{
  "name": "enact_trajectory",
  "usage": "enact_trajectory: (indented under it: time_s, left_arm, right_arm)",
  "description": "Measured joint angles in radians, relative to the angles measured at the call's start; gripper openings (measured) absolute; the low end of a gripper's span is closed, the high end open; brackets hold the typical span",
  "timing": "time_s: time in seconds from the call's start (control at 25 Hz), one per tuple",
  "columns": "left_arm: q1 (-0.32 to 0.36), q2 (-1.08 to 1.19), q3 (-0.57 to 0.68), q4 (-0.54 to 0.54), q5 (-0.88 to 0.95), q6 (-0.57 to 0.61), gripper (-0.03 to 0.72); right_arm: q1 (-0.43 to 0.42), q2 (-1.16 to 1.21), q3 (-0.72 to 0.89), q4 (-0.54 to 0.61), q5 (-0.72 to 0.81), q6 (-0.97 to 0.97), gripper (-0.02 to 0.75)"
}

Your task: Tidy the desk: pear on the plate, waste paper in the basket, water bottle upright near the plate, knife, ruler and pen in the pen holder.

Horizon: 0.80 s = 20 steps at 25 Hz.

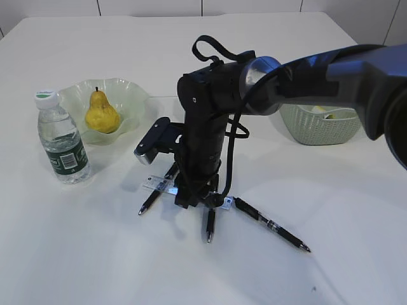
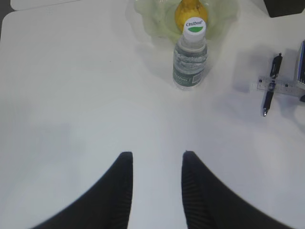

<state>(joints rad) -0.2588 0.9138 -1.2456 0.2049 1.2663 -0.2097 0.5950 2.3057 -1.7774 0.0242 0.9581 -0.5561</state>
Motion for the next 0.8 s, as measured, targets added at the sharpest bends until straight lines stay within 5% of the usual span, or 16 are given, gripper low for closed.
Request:
enact_trajectory:
  time_s: [0.8]
  left_arm:
    - [0.0, 0.0, 0.0, 0.0, 0.0, 0.002, 0.24]
  right_arm:
    - [0.0, 0.0, -0.014, -0.024, 0.059, 0.023, 0.304]
